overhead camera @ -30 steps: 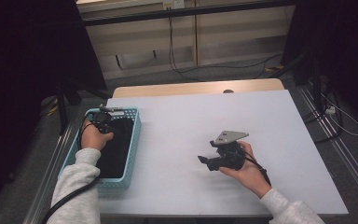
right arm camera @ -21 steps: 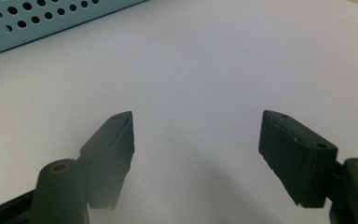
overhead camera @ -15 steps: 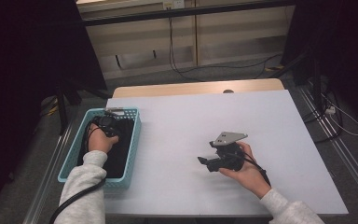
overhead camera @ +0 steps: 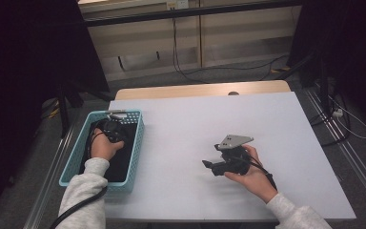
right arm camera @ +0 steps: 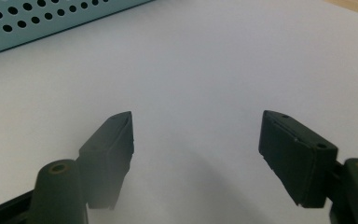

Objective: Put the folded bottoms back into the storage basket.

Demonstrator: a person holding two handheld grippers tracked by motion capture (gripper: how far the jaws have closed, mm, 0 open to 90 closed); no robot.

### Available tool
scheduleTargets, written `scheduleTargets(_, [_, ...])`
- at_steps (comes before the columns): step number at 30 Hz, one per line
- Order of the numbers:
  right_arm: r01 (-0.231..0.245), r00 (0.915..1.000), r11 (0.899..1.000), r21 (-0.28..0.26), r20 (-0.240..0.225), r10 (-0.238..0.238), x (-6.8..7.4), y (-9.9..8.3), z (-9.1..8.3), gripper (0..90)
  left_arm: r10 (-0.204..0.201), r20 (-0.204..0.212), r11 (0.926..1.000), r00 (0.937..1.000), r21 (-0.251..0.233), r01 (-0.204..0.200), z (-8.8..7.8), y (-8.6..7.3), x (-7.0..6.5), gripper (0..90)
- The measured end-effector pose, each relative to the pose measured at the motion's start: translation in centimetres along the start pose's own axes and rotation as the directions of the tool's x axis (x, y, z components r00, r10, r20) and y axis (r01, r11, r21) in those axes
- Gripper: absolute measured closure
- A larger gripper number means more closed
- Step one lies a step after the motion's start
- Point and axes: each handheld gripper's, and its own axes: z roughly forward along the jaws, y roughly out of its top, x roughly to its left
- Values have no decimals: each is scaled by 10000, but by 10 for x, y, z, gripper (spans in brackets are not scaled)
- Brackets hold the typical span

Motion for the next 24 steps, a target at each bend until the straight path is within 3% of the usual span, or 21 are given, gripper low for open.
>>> scheduleTargets(4, [-58, 10000, 10000, -47, 51, 58, -2, 0, -2, 258, -133, -644, 9997, 9978, -205, 120, -18, -4, 18, 900])
scheduleTargets(7, [-67, 9999, 9999, -82, 90, 67, -2, 0, -2, 259, -440, -818, 9985, 9957, -353, 413, -29, -8, 30, 900])
scheduleTargets(9, [-3, 10000, 10000, -79, 85, 4, -1, 0, -2, 258, -441, -807, 9987, 9958, -300, 418, -30, -10, 33, 900])
scheduleTargets(15, [15, 9999, 10000, -80, 127, -14, -1, 1, -2, 258, -559, -627, 9984, 9965, -88, 555, -10, -18, 31, 900])
scheduleTargets(24, [26, 9999, 10000, -83, 104, -26, -2, 0, -4, 257, -656, -266, 9977, 9975, 143, 660, -12, -23, 23, 900])
